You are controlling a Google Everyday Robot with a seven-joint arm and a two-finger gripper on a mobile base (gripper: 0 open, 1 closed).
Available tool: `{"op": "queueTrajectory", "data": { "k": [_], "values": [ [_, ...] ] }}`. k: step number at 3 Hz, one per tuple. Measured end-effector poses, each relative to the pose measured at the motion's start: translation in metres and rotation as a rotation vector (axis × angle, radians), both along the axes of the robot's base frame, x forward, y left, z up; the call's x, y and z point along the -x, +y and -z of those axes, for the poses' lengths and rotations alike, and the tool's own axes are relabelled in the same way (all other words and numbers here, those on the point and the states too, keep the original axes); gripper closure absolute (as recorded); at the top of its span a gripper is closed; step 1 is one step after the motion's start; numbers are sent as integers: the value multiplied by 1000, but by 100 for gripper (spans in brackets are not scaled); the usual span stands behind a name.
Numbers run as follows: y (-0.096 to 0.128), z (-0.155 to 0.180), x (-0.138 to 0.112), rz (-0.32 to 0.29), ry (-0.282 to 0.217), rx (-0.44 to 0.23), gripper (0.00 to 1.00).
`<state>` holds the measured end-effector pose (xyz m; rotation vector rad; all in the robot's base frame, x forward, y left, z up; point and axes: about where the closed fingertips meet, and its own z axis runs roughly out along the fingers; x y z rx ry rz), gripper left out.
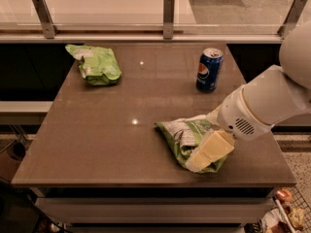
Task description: Move green jalapeno chip bag near green rice chip bag
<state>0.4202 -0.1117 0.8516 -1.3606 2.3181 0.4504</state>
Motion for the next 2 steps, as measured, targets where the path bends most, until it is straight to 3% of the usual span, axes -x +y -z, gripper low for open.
{"op": "queueTrajectory", "data": {
  "k": [2],
  "values": [
    [1, -3, 2, -2, -7, 4, 62]
  ]
}}
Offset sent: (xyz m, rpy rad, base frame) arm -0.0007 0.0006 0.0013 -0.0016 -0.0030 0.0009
